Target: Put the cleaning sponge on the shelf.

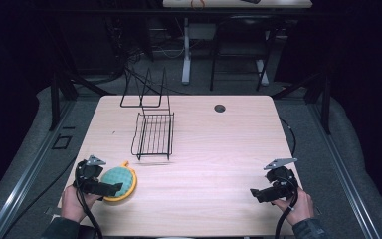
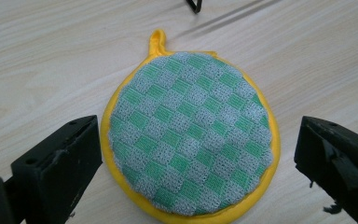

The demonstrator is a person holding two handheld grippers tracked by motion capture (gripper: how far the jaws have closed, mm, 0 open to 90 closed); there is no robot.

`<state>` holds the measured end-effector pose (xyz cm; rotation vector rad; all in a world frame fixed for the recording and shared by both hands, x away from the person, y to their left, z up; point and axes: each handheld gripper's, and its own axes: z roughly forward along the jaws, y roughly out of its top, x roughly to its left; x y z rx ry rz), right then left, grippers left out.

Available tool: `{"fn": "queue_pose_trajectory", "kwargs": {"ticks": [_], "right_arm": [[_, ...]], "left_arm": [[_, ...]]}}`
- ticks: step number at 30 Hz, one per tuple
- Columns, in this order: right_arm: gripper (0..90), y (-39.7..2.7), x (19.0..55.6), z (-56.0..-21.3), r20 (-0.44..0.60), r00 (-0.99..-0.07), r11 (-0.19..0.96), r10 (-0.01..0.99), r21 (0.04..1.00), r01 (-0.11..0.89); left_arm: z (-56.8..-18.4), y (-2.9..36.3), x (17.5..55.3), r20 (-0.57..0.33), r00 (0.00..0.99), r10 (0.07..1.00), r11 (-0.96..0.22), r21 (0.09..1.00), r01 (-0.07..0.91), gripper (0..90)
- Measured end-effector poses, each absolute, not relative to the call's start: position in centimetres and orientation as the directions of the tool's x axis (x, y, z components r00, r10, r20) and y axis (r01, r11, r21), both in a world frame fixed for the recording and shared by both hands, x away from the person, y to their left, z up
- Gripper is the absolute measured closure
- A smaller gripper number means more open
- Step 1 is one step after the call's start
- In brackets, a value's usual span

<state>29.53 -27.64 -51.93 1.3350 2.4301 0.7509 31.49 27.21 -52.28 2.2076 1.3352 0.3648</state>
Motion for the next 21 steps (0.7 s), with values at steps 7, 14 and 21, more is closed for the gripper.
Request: {"fn": "queue_pose_trajectory", "kwargs": {"ticks": [7,14,21], "right_arm": [[3.6,-27.5,29.8,-52.3,0.035,-0.555,0.449,0.831,0.548,0.706],[5.4,-27.2,29.8,-52.2,0.040,-0.579,0.466,0.814,0.550,0.694],[6.9,-27.9,30.6,-52.7,0.084,-0.562,0.433,0.823,0.549,0.715]], "left_arm": [[-52.4,27.2,31.7,-0.041,0.469,0.882,-0.368,0.562,0.741,0.5],[-52.3,26.9,31.9,-0.033,0.469,0.883,-0.371,0.564,0.738,0.4],[-52.9,27.1,32.4,-0.056,0.459,0.887,-0.359,0.545,0.758,1.0]]}}
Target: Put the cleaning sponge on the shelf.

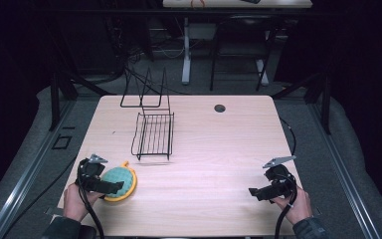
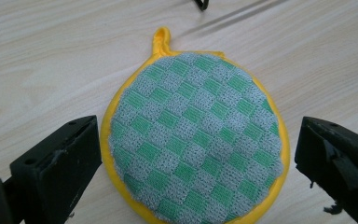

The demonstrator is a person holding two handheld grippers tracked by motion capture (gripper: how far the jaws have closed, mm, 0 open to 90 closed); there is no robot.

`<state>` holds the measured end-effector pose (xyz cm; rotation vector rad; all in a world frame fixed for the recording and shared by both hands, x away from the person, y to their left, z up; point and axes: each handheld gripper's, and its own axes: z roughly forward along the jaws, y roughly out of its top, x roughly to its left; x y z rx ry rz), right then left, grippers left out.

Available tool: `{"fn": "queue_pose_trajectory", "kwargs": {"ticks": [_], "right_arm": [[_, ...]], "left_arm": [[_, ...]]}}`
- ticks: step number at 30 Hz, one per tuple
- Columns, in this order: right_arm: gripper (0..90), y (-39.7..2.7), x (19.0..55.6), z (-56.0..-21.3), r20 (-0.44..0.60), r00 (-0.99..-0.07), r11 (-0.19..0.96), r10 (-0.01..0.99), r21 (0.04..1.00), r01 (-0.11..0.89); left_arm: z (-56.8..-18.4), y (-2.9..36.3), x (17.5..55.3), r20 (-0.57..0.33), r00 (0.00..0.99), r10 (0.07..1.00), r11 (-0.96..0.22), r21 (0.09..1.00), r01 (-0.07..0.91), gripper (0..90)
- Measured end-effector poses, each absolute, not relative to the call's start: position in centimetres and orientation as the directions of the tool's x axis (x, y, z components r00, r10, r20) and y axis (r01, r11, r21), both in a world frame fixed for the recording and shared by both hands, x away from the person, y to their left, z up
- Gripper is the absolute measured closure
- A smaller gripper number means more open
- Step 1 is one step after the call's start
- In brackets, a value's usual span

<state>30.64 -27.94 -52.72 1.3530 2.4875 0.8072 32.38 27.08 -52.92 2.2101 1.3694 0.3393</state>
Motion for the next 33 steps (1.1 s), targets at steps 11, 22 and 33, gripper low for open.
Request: {"fn": "queue_pose_trajectory", "kwargs": {"ticks": [11,22,33], "right_arm": [[7.2,-27.0,30.7,-52.6,0.055,-0.602,0.481,0.797,0.544,0.687],[7.5,-26.5,30.3,-52.4,0.053,-0.608,0.487,0.792,0.546,0.682],[8.2,-26.6,30.4,-52.4,0.048,-0.606,0.489,0.794,0.543,0.683]], "left_arm": [[-53.5,26.4,33.4,-0.039,0.475,0.879,-0.390,0.513,0.764,18.9],[-54.2,25.9,33.6,-0.024,0.457,0.889,-0.387,0.495,0.778,36.6],[-54.3,25.4,33.2,0.029,0.448,0.893,-0.399,0.508,0.763,58.3]]}}
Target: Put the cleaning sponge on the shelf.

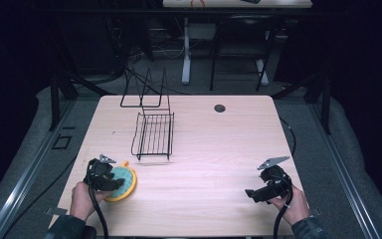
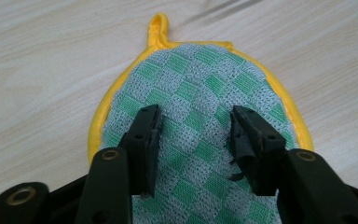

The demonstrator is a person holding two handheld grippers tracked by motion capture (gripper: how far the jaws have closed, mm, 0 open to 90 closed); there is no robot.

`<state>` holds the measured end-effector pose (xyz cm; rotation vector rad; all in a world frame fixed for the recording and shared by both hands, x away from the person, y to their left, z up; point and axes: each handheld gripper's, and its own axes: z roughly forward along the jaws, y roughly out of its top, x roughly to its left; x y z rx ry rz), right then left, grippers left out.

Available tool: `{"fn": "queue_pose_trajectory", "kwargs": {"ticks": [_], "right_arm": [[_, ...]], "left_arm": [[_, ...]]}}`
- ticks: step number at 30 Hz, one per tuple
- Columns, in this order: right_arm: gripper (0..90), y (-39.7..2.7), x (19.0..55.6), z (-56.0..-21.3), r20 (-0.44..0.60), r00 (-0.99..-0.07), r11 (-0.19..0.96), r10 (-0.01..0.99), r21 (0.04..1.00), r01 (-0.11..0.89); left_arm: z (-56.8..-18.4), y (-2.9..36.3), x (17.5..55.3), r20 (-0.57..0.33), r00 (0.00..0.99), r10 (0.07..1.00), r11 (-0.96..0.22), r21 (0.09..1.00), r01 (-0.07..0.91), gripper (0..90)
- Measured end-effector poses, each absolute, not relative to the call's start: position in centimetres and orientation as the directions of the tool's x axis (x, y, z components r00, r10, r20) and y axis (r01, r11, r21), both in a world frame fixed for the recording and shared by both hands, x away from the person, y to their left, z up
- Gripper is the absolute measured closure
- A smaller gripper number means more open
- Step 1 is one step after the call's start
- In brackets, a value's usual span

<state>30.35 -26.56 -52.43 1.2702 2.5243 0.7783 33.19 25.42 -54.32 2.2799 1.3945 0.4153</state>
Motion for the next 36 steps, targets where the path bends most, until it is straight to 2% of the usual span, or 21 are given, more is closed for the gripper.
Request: {"fn": "queue_pose_trajectory", "kwargs": {"ticks": [2,3,5,6,11,14,20,28,36], "right_arm": [[8.5,-26.5,30.4,-52.4,0.052,-0.608,0.487,0.792,0.545,0.682],[8.5,-26.5,30.4,-52.4,0.051,-0.608,0.488,0.792,0.545,0.682],[8.6,-26.6,30.4,-52.4,0.047,-0.608,0.491,0.792,0.544,0.680],[8.8,-26.6,30.4,-52.4,0.047,-0.606,0.488,0.794,0.544,0.682],[8.9,-26.6,30.4,-52.4,0.046,-0.606,0.487,0.794,0.548,0.680],[9.2,-26.7,30.5,-52.5,0.047,-0.608,0.491,0.793,0.541,0.683],[11.0,-26.6,30.4,-52.3,0.038,-0.611,0.493,0.791,0.552,0.673],[9.0,-26.7,30.5,-52.3,0.021,-0.614,0.502,0.789,0.552,0.665],[9.3,-26.7,30.4,-52.1,0.016,-0.610,0.495,0.792,0.569,0.657]], "left_arm": [[-54.2,25.5,33.2,0.034,0.453,0.891,-0.406,0.508,0.760,62.8],[-54.3,25.4,33.1,0.037,0.450,0.892,-0.404,0.510,0.759,67.7],[-54.2,25.2,33.1,0.057,0.461,0.886,-0.423,0.507,0.751,69.1],[-54.2,25.2,33.0,0.053,0.466,0.883,-0.425,0.509,0.748,73.9],[-54.2,25.1,33.0,0.049,0.471,0.881,-0.427,0.511,0.746,78.8],[-54.2,25.1,32.9,0.043,0.473,0.880,-0.425,0.518,0.742,85.0],[-54.1,25.3,32.9,0.035,0.479,0.877,-0.422,0.535,0.732,87.1],[-53.7,26.0,32.9,-0.014,0.482,0.876,-0.398,0.544,0.739,87.9],[-53.0,26.0,32.4,0.024,0.503,0.864,-0.428,0.562,0.708,88.0]]}}
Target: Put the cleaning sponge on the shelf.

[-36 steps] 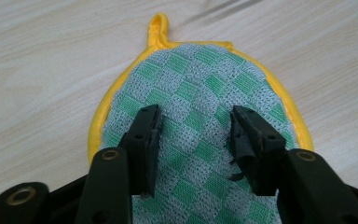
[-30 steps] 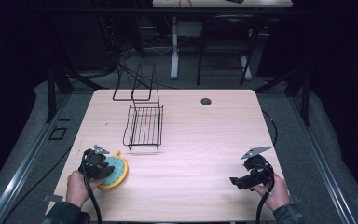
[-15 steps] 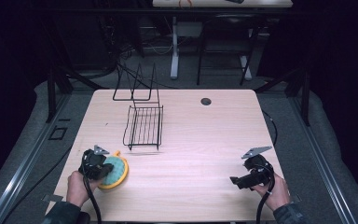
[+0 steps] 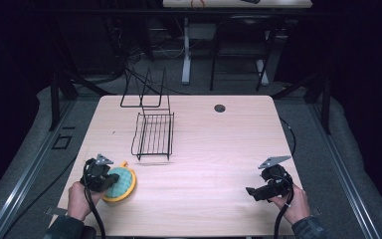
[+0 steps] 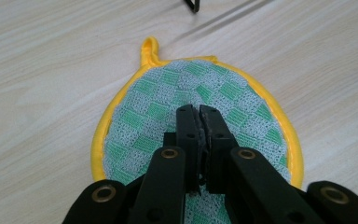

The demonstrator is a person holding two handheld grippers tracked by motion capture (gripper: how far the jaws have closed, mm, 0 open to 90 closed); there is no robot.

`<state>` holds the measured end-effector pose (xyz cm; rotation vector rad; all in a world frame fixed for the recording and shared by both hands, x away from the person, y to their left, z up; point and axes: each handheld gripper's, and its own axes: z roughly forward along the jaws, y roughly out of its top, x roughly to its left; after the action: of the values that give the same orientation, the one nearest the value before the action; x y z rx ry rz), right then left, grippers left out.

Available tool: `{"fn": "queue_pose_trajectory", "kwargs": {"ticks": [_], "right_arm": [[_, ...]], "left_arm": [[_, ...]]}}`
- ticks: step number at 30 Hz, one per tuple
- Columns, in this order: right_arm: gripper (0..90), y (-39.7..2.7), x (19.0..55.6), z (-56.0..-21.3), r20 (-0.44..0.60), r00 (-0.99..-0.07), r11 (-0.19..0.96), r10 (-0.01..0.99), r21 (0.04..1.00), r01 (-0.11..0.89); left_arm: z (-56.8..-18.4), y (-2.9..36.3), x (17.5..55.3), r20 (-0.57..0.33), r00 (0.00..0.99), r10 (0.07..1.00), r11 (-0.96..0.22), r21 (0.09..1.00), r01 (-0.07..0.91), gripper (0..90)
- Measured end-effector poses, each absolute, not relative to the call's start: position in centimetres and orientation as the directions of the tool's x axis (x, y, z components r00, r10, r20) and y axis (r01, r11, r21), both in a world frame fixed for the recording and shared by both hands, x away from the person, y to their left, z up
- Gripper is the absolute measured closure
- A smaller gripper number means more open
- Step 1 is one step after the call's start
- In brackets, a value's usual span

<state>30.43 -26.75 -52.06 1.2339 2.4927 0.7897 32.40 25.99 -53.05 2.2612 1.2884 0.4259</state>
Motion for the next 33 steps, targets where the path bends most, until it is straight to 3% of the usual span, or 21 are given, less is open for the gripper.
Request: {"fn": "queue_pose_trajectory", "kwargs": {"ticks": [33], "right_arm": [[6.1,-26.8,30.7,-52.6,0.034,-0.628,0.515,0.778,0.538,0.667]], "left_arm": [[-50.4,27.3,31.5,0.017,0.504,0.863,-0.408,0.612,0.678,87.9]]}}
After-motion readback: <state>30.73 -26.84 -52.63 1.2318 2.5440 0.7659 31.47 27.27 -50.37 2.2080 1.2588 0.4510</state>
